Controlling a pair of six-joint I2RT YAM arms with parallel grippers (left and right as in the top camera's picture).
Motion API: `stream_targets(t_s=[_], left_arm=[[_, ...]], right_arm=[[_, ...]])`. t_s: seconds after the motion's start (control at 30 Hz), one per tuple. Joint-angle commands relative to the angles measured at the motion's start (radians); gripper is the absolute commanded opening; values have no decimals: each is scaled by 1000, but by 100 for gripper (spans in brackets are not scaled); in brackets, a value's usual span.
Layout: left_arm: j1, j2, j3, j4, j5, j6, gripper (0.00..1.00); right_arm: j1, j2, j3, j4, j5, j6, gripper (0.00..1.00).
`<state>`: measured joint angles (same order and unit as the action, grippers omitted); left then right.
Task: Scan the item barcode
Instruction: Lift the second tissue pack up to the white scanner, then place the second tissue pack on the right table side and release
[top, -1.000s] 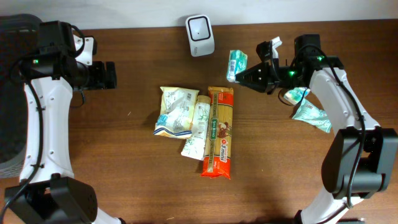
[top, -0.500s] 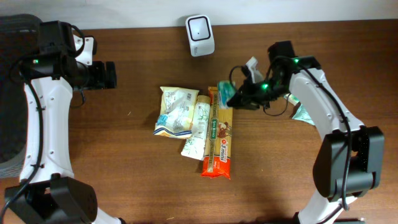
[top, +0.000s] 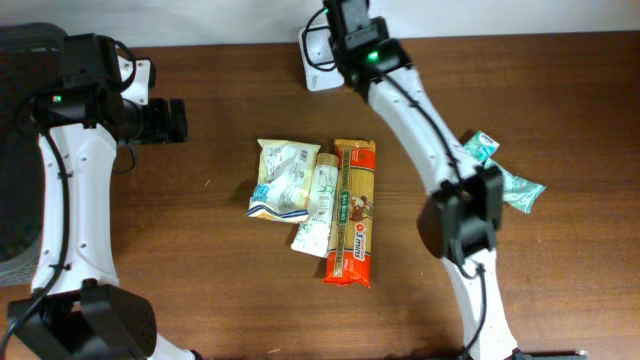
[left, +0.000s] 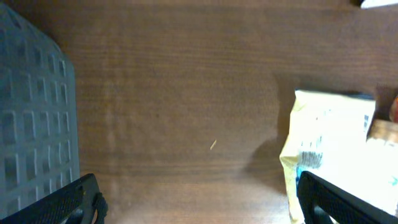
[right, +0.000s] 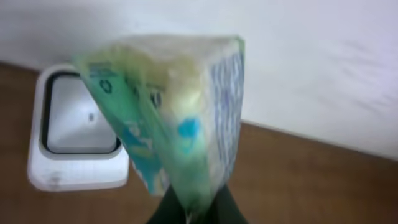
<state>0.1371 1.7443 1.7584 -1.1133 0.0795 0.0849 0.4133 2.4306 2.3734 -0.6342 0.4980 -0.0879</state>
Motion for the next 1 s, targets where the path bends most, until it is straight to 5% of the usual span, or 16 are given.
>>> stream_targets(t_s=[0.0,0.07,0.4,0.57,0.7,0.83,0.97], left_arm=[[3,-10,8,-3,10,-10,99],[3,-10,8,-3,10,-10,99],[3,-10,8,-3,10,-10,99],[3,-10,8,-3,10,-10,99],[3,-10,8,-3,11,-10,99],[3,-10,8,-3,10,-10,99],[3,-10,8,-3,11,-10,99]], right_arm=[[24,115,22,186,34,-213,4],[53,196,21,271,43,-365,4],[61,201,24,257,72,-367,4],[50,-43,24,-51,-285,-21,4],[-73,-323,24,-569,-386,396,4],[-321,-353,-11,-909,-387,465,4],[-535,-346,-291,-909,-418,472,4]])
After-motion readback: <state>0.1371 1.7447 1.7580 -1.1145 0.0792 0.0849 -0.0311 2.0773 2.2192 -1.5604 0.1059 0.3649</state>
